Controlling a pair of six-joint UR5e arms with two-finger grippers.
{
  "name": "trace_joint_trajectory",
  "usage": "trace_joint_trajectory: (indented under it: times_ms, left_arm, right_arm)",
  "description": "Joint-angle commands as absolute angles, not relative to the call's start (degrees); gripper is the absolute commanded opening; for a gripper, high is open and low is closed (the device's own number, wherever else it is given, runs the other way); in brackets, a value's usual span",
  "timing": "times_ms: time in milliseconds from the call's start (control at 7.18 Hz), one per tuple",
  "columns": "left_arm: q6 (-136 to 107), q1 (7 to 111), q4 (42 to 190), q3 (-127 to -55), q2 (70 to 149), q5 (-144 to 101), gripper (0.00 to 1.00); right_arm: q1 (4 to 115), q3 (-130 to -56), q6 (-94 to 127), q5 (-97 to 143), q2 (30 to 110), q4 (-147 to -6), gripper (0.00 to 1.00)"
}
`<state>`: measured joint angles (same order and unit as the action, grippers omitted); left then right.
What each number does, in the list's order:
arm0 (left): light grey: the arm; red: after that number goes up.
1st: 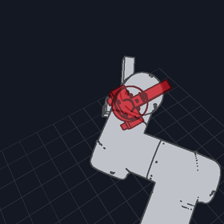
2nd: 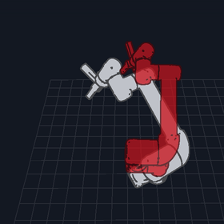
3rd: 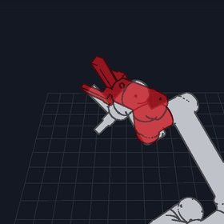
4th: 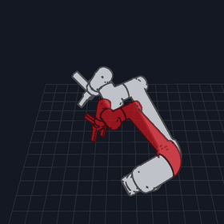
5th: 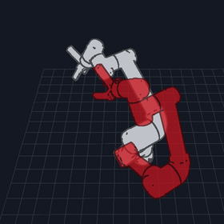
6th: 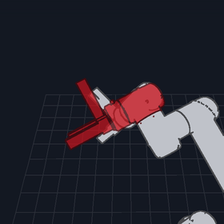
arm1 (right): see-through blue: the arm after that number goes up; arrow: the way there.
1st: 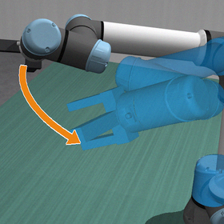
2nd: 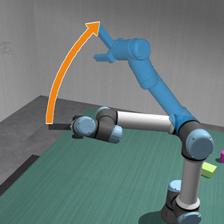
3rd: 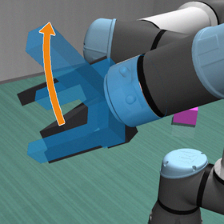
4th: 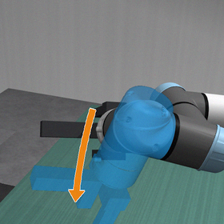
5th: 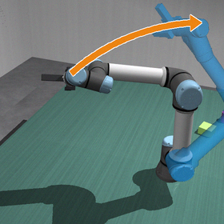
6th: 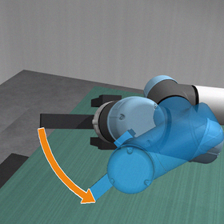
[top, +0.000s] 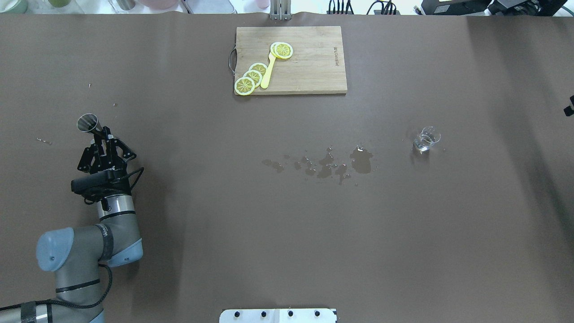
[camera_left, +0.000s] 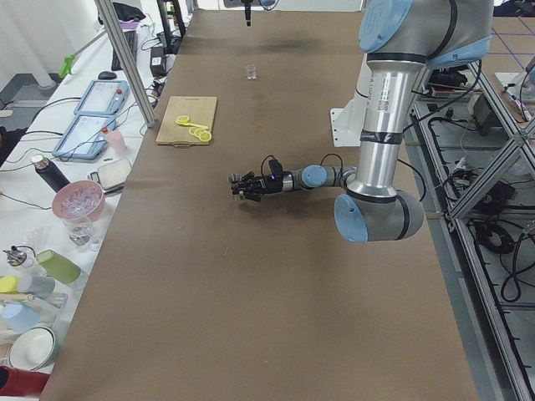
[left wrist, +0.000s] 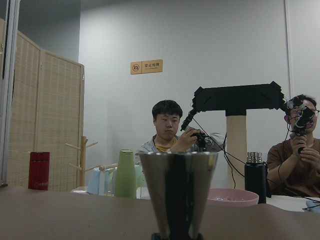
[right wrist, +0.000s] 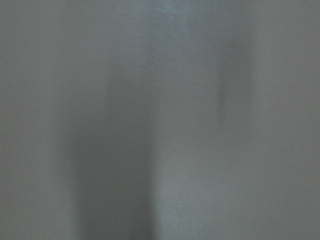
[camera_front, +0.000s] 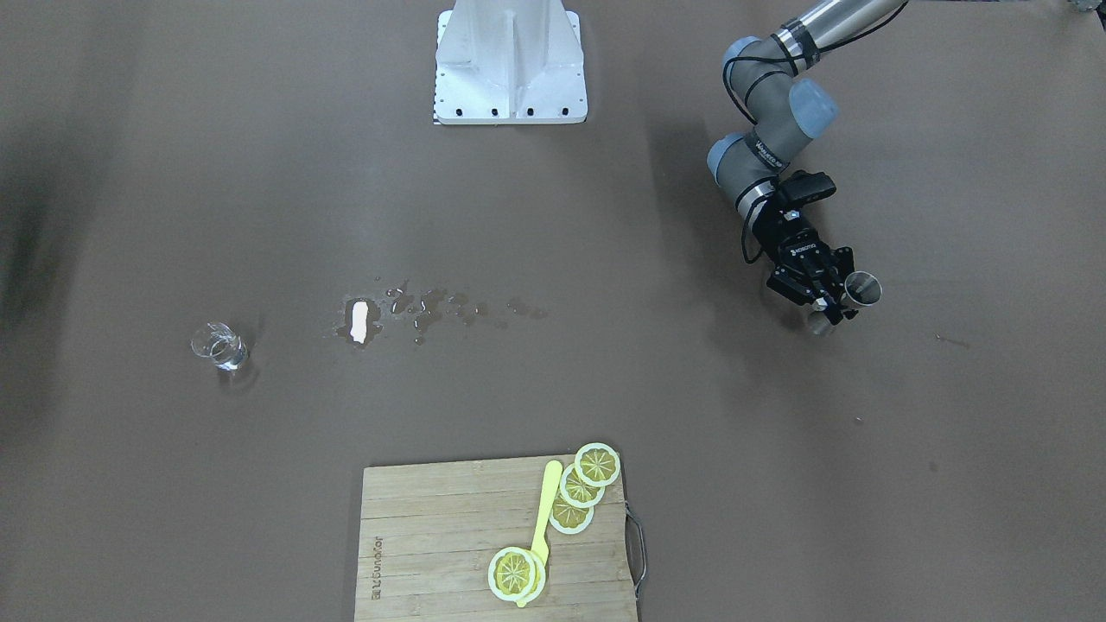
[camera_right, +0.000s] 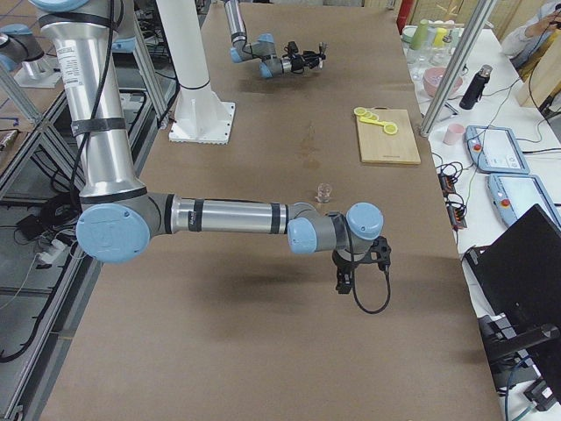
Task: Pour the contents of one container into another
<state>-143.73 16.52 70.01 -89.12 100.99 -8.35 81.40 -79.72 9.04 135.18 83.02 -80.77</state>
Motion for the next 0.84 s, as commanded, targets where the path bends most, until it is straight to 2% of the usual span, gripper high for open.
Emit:
trace_joint_trajectory:
  times_ms: [0,139,278,696]
  left_arm:
    - [-143.7,16.35,69.7,-89.21,100.99,-8.35,0.0]
    - [-143.61,16.26,69.7,-89.21,100.99,-8.35,0.0]
    - [-143.61,16.17,69.7,-89.21,100.99,-8.35,0.0]
    - [-143.7,16.0,69.7,-89.21,100.99,-8.35,0.0]
  right_arm:
    - [83.49,-82.68,8.7,134.03,86.56,-80.95,1.0]
    - [84.71,-88.01,8.61,134.03,92.92,-80.16,1.0]
    - [85.07,-92.42,8.61,133.34,95.42,-80.77,1.0]
    - [84.9,-93.34,9.32,131.58,92.39,-86.99,1.0]
